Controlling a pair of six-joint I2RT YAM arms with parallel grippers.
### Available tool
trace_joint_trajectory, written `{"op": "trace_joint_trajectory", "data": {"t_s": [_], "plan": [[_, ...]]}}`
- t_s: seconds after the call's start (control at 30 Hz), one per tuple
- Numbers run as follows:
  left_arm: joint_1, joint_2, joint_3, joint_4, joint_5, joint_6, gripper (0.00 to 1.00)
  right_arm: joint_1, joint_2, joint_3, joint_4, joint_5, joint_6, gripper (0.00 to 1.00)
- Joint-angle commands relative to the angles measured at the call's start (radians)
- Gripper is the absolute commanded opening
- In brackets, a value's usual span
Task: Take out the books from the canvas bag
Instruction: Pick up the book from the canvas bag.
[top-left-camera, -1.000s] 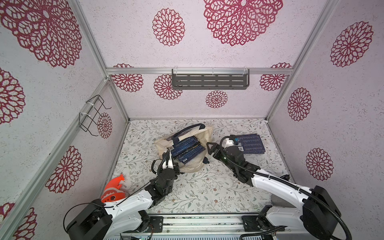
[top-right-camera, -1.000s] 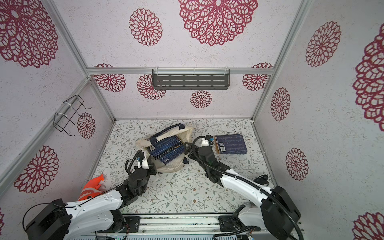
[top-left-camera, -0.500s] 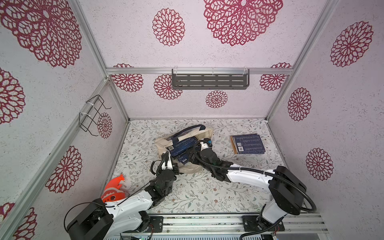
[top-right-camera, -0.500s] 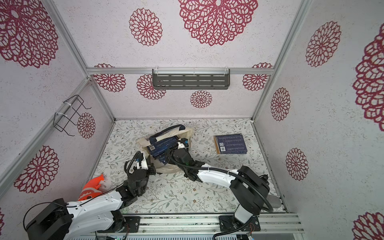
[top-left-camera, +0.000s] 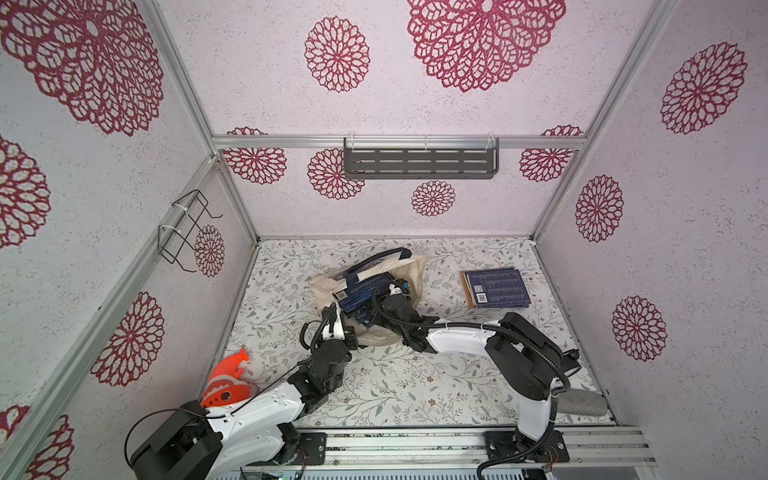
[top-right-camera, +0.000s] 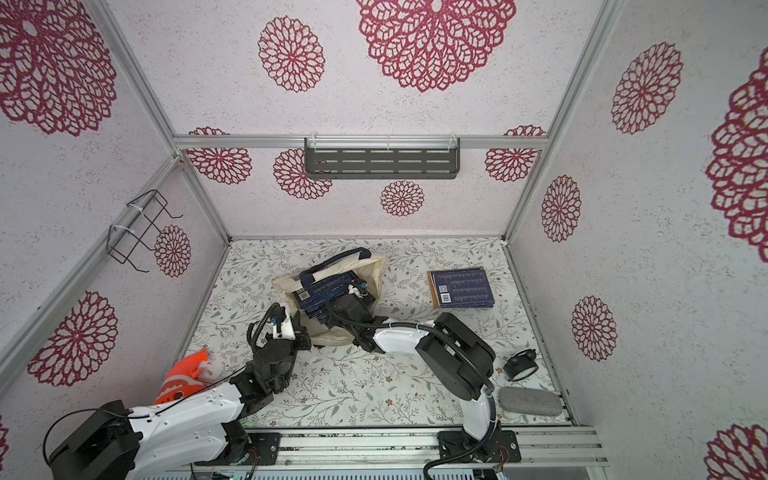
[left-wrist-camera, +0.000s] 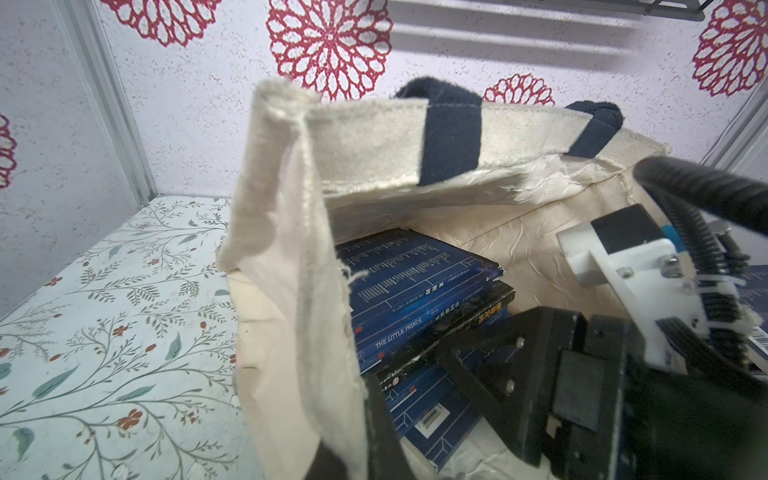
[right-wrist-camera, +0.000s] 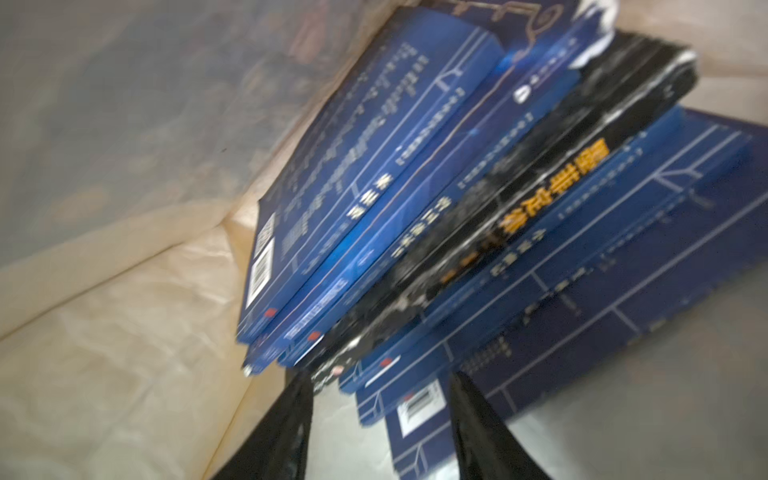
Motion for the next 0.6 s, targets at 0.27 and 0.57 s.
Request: {"op": "trace_joint_trajectory", "data": {"t_s": [0.27,0.57], "plan": [[-0.011,-0.026,-0.001,0.019,0.028,0.014,0.00,-0.054,0.064,0.060,0.111,0.007,0.044,0.45],[-0.011,-0.027,0.000,0.018,0.050,0.012,0.00,-0.071,0.120,0.105,0.150,-0.002,0.045,0.40]]}}
